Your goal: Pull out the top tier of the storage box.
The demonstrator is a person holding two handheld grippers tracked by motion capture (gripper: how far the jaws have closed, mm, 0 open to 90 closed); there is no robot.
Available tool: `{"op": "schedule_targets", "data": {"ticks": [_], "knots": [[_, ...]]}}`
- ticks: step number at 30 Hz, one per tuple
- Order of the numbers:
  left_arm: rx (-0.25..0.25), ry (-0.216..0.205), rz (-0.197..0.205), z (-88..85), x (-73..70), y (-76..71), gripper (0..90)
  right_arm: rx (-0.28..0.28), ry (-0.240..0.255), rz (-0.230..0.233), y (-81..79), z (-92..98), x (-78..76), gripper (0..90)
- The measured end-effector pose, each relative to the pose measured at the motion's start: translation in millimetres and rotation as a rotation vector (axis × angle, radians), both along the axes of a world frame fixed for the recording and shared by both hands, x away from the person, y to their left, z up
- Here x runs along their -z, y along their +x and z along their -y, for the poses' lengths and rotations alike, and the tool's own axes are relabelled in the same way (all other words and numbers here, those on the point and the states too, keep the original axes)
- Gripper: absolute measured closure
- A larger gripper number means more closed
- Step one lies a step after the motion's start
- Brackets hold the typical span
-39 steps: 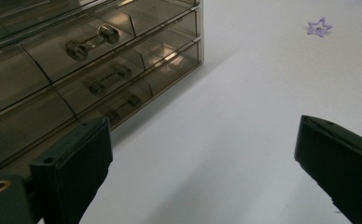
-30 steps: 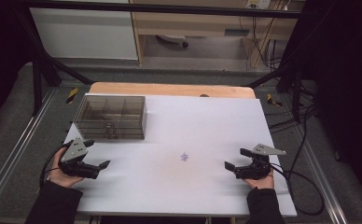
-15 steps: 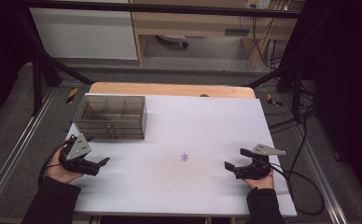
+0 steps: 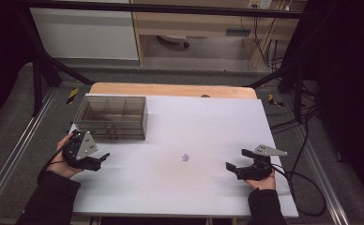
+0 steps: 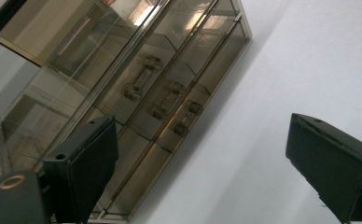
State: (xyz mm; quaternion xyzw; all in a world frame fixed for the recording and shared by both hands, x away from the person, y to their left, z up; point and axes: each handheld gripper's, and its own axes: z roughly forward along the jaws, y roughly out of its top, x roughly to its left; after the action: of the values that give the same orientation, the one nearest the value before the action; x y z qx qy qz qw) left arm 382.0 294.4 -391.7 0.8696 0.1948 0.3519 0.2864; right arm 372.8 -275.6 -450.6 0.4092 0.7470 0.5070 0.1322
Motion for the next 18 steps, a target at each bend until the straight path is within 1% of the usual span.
{"op": "schedule_targets", "data": {"ticks": [1,3,5,6,7,9,12,13,16,17,18], "knots": [[0.0,0.02,0.009,1.2,0.8,1.9,10.3,0.0,0.0,0.0,0.0,0.0,0.0,0.5],[-0.003,0.044,0.018,2.2,1.8,4.3,11.1,0.0,-0.001,0.0,0.0,0.0,0.0,0.5],[-0.004,0.05,0.021,2.7,2.6,5.6,11.4,0.0,-0.002,0.0,0.0,0.0,0.0,0.5],[-0.004,0.067,0.026,3.6,4.0,7.9,11.9,0.0,0.0,0.0,0.0,0.0,0.0,0.5],[-0.004,0.067,0.026,3.6,4.0,7.9,12.6,0.0,0.0,0.0,0.0,0.0,0.0,0.5],[-0.002,0.082,0.033,5.0,5.4,9.4,14.6,0.0,-0.001,0.0,0.0,0.1,0.0,0.5],[-0.002,0.112,0.052,7.3,6.8,11.5,16.1,0.0,-0.001,0.0,0.0,0.0,0.0,0.5],[-0.001,0.13,0.065,8.4,7.2,12.7,18.0,-0.001,-0.001,0.0,0.0,0.0,0.0,0.5],[0.002,0.142,0.075,9.4,7.2,13.6,21.5,0.0,-0.002,0.0,0.0,0.1,-0.1,0.5],[0.009,0.157,0.089,10.2,7.5,14.4,22.5,0.0,-0.001,0.0,0.0,0.2,-0.1,0.5],[0.009,0.157,0.089,10.2,7.5,14.4,23.0,0.0,-0.001,0.0,0.0,0.2,-0.1,0.5]]}}
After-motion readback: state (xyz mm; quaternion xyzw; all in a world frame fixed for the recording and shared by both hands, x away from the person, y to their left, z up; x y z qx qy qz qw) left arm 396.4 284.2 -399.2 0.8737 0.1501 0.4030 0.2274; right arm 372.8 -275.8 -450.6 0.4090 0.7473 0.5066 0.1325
